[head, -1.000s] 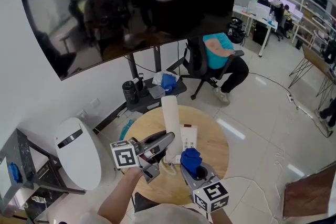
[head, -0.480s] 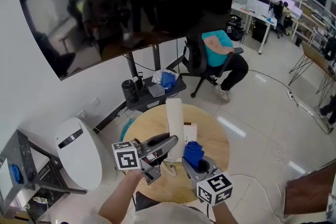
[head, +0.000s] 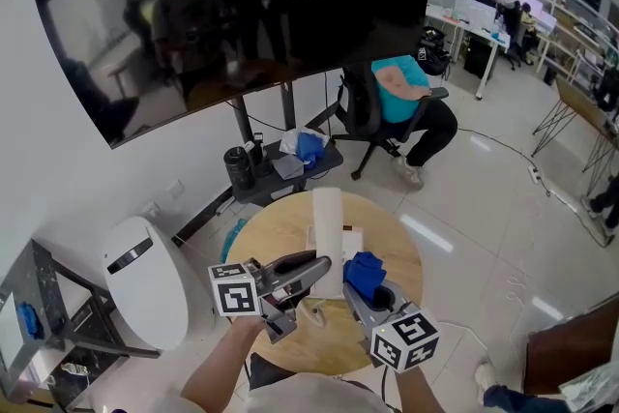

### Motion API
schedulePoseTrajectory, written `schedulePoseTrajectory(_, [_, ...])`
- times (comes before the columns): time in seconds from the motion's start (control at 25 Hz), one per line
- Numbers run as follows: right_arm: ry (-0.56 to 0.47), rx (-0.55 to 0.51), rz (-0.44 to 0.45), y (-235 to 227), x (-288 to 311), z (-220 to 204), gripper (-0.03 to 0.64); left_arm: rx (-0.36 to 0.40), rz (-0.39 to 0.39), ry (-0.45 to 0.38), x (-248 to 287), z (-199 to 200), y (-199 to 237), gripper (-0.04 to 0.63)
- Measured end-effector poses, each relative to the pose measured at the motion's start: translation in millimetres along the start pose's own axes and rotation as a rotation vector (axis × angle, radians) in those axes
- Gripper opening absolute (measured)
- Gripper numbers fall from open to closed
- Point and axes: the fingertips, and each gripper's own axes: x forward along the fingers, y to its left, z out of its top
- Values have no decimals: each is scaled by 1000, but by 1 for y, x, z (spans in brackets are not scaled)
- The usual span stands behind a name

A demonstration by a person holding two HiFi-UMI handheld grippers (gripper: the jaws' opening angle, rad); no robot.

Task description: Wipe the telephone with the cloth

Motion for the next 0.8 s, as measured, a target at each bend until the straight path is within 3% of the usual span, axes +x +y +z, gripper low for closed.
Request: schedulePoseTrajectory(0.8, [-91,4,-41,-17,2,38,86,-1,-34,58,5,-25,-6,78])
